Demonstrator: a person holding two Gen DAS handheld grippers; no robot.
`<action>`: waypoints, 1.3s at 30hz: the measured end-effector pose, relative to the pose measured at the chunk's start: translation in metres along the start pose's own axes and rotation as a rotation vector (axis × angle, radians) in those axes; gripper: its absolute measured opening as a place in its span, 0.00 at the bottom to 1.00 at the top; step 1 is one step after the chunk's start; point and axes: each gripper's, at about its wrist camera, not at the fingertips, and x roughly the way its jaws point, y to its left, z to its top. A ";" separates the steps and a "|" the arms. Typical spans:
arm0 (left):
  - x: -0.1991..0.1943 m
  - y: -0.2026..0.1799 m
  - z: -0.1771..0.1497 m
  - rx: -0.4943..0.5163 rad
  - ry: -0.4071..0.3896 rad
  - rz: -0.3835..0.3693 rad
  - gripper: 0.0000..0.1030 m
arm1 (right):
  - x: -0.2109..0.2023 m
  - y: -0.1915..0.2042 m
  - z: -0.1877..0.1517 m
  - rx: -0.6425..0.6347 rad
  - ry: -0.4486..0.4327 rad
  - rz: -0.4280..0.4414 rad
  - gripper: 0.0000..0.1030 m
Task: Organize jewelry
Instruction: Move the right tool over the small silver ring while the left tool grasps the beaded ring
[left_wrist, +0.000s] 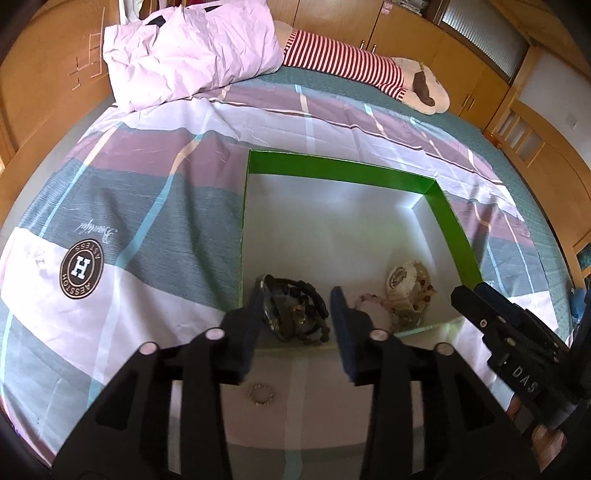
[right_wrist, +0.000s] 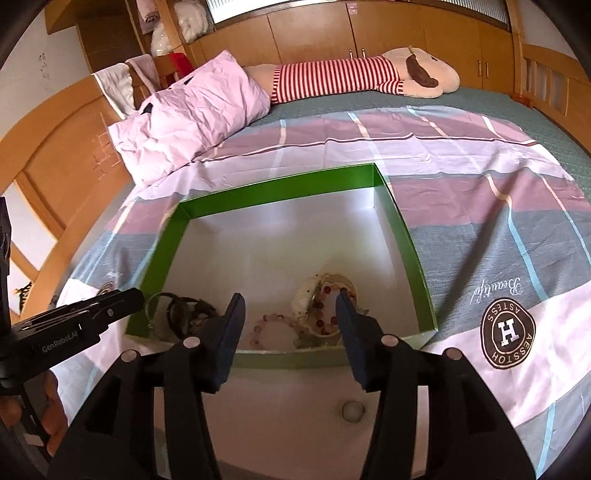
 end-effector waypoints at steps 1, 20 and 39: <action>-0.003 0.001 -0.002 0.004 0.003 -0.003 0.40 | -0.004 -0.003 -0.001 0.013 0.007 0.013 0.50; 0.028 0.017 -0.057 -0.003 0.279 0.095 0.71 | 0.036 -0.040 -0.048 0.066 0.319 -0.035 0.60; 0.045 0.028 -0.059 -0.046 0.342 0.087 0.74 | 0.042 -0.010 -0.057 -0.035 0.339 -0.034 0.60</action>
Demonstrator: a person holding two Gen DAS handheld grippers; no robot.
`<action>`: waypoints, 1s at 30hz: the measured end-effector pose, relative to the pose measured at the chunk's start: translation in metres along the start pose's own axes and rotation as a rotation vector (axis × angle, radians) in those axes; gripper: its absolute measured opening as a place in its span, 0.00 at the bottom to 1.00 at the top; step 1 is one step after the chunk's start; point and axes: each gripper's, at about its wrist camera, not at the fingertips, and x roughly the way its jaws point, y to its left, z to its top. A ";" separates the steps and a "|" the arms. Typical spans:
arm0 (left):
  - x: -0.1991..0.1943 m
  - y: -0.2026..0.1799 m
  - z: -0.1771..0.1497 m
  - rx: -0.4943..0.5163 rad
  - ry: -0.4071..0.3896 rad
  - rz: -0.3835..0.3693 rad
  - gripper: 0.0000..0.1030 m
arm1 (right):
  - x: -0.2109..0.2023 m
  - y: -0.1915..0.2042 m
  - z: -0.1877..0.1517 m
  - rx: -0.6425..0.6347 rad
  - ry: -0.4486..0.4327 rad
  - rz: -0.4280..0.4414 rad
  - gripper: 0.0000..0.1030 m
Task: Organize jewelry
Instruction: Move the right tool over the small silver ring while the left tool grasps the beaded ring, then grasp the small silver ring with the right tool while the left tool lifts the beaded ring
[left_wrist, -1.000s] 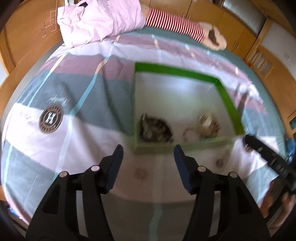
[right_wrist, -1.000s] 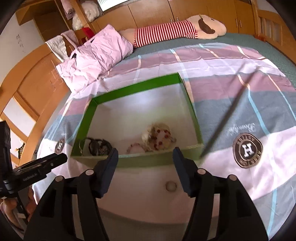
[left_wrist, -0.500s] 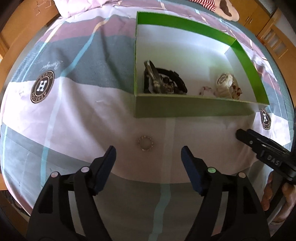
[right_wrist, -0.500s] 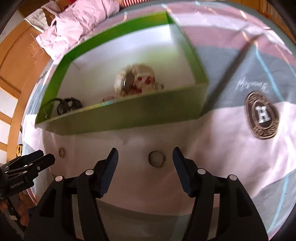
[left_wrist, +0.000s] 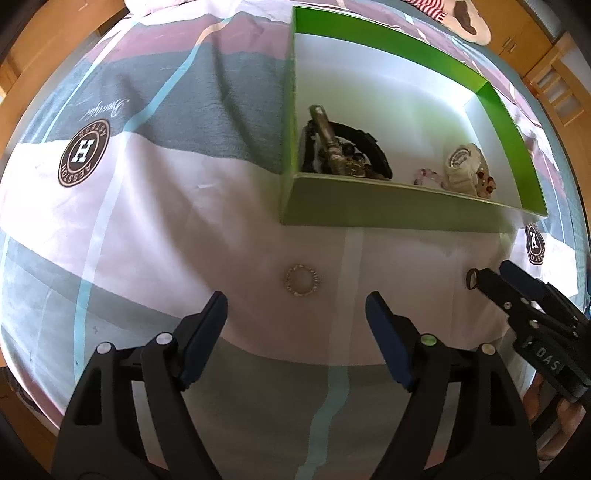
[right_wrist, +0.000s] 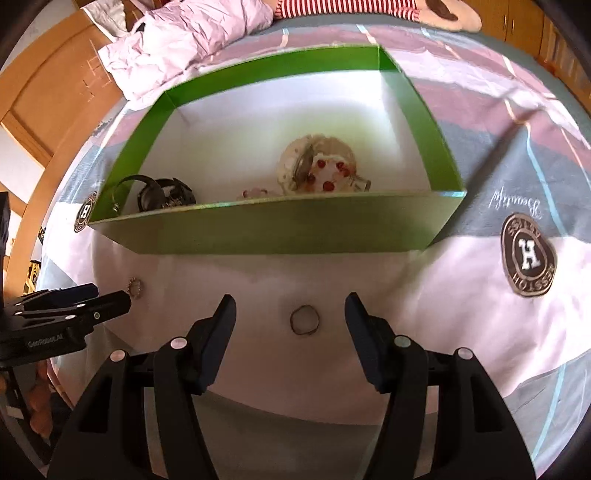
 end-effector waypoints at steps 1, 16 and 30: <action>0.001 -0.002 0.000 0.005 -0.002 -0.001 0.72 | 0.002 0.000 0.000 0.002 0.005 -0.006 0.60; 0.034 -0.013 0.010 -0.001 0.027 0.051 0.57 | 0.004 -0.003 0.000 0.034 0.003 -0.024 0.60; 0.029 -0.001 0.013 -0.028 0.017 0.062 0.21 | 0.016 0.031 -0.009 -0.141 0.024 -0.094 0.41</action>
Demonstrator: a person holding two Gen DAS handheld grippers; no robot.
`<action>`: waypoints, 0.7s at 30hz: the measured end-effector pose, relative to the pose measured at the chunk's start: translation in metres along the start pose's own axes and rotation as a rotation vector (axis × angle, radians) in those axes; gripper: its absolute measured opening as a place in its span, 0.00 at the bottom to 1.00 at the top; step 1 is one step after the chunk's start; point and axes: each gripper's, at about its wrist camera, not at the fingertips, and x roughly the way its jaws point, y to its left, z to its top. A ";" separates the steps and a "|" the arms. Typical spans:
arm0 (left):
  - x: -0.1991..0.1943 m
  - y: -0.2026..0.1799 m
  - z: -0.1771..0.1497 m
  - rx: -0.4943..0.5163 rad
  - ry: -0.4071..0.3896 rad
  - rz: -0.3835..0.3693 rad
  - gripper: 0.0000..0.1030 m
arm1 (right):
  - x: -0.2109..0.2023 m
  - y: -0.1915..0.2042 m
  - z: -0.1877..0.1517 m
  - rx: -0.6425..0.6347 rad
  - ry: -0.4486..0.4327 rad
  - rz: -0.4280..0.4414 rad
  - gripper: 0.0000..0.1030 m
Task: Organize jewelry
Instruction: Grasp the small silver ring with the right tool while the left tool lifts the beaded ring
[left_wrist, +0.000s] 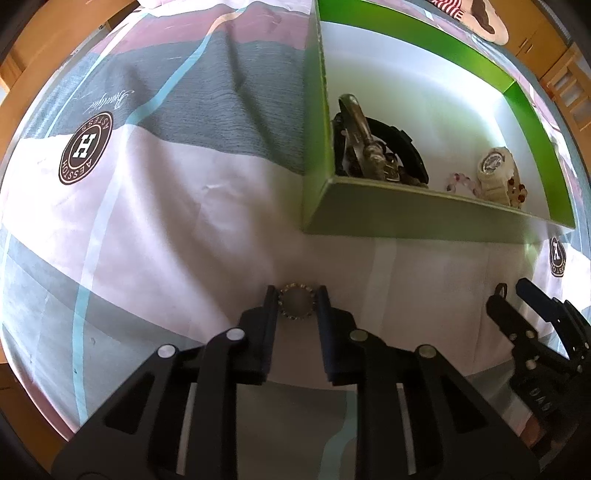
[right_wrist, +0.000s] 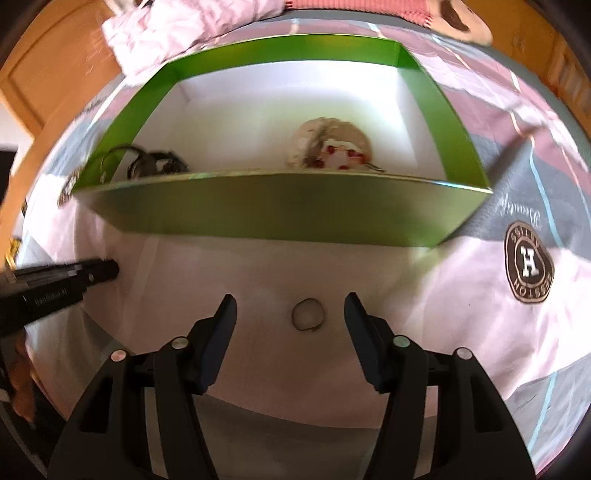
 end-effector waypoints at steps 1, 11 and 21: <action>-0.001 0.002 -0.002 0.003 0.000 0.002 0.21 | 0.002 0.002 0.000 -0.010 0.011 0.006 0.37; -0.010 -0.003 -0.010 0.019 -0.005 -0.007 0.43 | -0.016 -0.017 0.007 0.084 -0.030 0.100 0.40; -0.002 -0.009 -0.010 0.036 0.009 0.013 0.44 | 0.007 -0.003 -0.002 0.019 0.019 0.008 0.41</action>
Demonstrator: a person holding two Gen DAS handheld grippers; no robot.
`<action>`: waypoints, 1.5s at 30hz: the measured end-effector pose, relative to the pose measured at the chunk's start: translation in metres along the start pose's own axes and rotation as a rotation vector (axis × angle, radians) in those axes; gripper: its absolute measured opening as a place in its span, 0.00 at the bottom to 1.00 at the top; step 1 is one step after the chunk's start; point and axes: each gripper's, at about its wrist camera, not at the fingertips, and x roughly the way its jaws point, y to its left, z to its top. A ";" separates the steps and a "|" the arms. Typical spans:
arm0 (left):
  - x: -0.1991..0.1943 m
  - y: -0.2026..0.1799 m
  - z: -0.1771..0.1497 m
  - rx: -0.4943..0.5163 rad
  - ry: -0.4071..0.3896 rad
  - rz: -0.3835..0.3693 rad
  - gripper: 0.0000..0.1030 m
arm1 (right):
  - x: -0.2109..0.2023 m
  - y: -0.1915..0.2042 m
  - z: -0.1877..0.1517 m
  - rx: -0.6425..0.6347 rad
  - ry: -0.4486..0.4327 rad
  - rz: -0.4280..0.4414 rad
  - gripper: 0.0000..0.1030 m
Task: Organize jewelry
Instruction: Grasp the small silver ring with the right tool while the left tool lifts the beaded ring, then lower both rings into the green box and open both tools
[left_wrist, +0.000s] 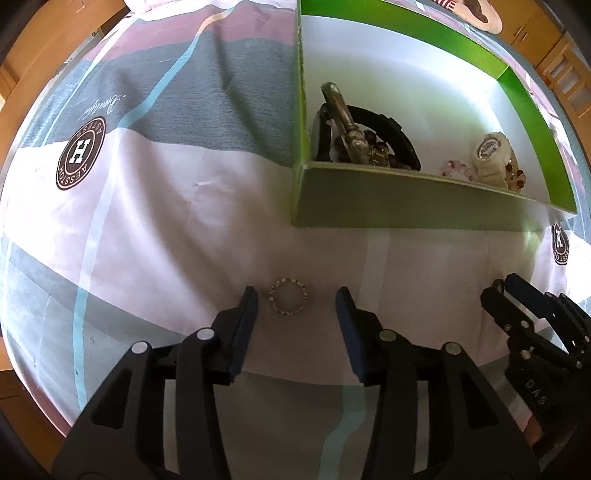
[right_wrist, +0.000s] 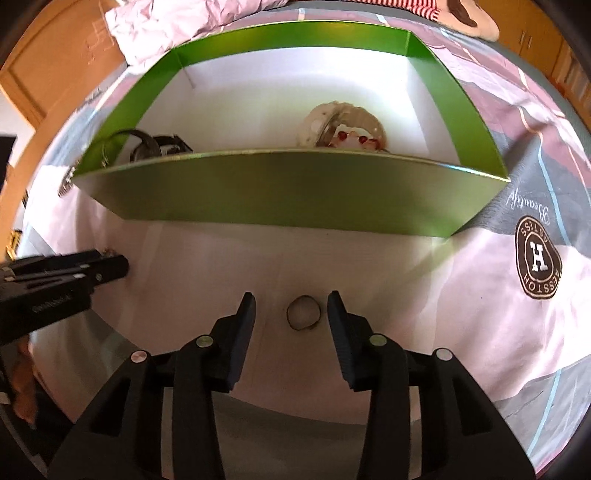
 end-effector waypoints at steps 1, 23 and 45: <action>0.001 -0.001 0.000 0.001 0.001 0.000 0.44 | 0.002 -0.003 -0.002 -0.007 -0.003 -0.006 0.41; -0.007 0.010 0.002 -0.011 -0.022 -0.025 0.21 | -0.015 0.002 0.002 -0.032 -0.039 -0.002 0.19; -0.034 -0.010 -0.007 0.080 -0.109 -0.044 0.21 | -0.019 0.004 0.002 -0.034 -0.050 0.015 0.19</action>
